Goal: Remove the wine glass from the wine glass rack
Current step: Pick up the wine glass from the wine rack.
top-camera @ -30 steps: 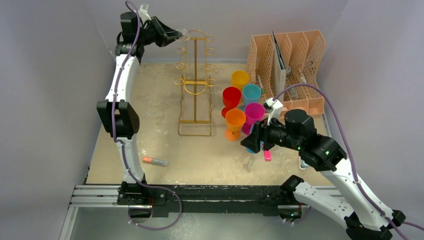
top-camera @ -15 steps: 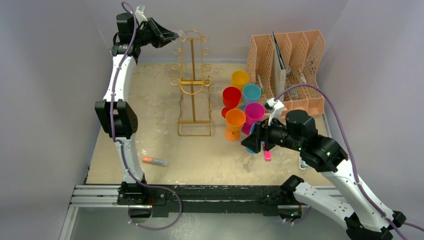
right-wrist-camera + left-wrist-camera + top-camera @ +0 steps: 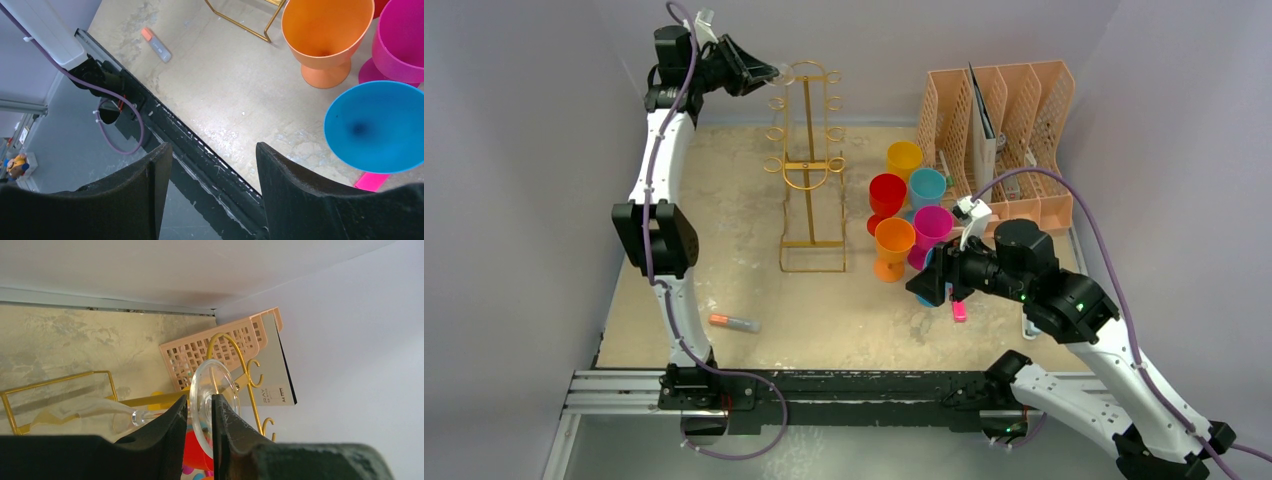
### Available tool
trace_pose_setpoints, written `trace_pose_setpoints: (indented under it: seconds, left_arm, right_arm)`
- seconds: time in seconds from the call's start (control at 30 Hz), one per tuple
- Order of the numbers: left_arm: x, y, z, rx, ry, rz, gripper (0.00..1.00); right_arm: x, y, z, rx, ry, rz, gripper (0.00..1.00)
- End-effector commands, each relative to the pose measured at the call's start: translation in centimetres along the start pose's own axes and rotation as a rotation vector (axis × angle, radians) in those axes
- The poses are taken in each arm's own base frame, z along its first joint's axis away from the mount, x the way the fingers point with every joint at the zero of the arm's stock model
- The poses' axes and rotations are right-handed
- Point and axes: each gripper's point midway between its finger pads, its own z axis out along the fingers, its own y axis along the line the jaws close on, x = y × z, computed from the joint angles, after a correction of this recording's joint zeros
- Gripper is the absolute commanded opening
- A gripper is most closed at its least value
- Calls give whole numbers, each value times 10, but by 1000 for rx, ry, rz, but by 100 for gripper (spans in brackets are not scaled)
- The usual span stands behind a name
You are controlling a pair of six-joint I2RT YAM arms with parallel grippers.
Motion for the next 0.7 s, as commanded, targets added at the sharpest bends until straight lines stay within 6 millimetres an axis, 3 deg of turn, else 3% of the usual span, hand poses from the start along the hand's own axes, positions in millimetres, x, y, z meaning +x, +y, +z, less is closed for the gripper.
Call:
trace_pose_setpoints:
  seconds: [0.0, 0.23, 0.4, 0.67]
  left_arm:
    - [-16, -37, -23, 23, -58, 113, 22]
    - [-18, -39, -28, -10, -74, 143, 22]
    - [-20, -43, -32, -14, -80, 159, 3]
    - [-28, -54, -34, 38, -98, 123, 0]
  right_arm:
    - [-4, 2, -4, -3, -21, 2, 65]
    - [-5, 3, -3, -6, -18, 3, 65]
    - [-5, 3, -2, -5, -18, 4, 65]
    - [-7, 3, -2, 3, -22, 14, 65]
